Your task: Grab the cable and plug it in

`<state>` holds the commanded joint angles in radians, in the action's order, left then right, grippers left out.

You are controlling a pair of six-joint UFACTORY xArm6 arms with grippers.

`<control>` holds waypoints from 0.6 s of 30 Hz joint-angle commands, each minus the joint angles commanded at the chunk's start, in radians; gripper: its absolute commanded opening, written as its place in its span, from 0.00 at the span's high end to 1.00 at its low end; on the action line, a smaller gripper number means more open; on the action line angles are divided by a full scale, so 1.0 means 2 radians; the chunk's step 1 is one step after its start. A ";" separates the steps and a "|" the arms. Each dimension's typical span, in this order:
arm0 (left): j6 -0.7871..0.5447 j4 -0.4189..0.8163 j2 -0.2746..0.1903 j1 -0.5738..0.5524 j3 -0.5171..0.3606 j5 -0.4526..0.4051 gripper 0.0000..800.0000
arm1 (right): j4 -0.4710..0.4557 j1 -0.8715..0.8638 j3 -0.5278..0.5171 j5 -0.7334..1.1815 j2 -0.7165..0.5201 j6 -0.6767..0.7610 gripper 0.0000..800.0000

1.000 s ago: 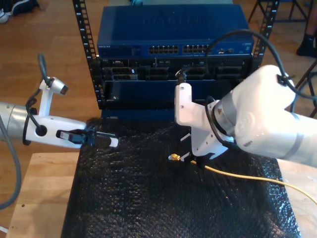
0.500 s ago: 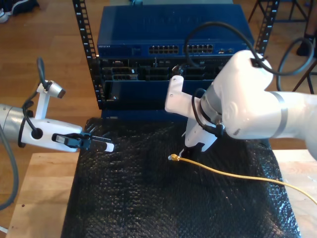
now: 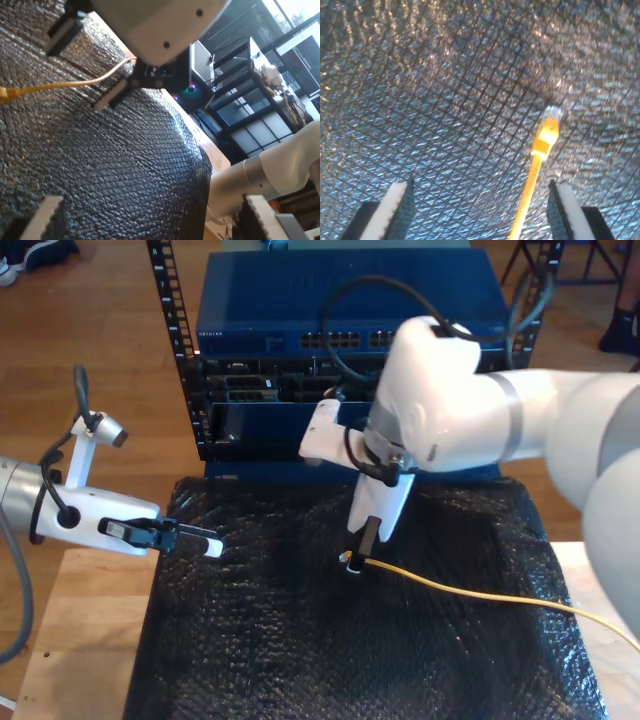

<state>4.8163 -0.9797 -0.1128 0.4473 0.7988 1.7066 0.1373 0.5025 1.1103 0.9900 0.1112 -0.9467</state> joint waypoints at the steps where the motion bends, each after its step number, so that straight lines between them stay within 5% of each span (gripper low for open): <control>1: 0.000 0.001 0.001 0.002 0.000 -0.001 0.01 | -0.009 0.002 0.007 0.006 0.006 0.015 0.22; 4: 0.000 0.008 0.001 0.002 0.000 -0.008 0.01 | -0.048 0.005 0.021 0.042 0.026 0.058 0.20; 9: 0.000 0.017 0.002 0.003 -0.001 -0.012 0.01 | -0.080 0.007 0.048 0.068 0.050 0.086 0.01; 18: -0.001 0.017 0.001 0.003 -0.001 -0.012 0.01 | -0.082 0.008 0.074 0.081 0.072 0.121 0.01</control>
<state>4.8148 -0.9459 -0.1112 0.4534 0.7973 1.6836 -0.0269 0.5178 1.2591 1.1512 0.2555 -0.7043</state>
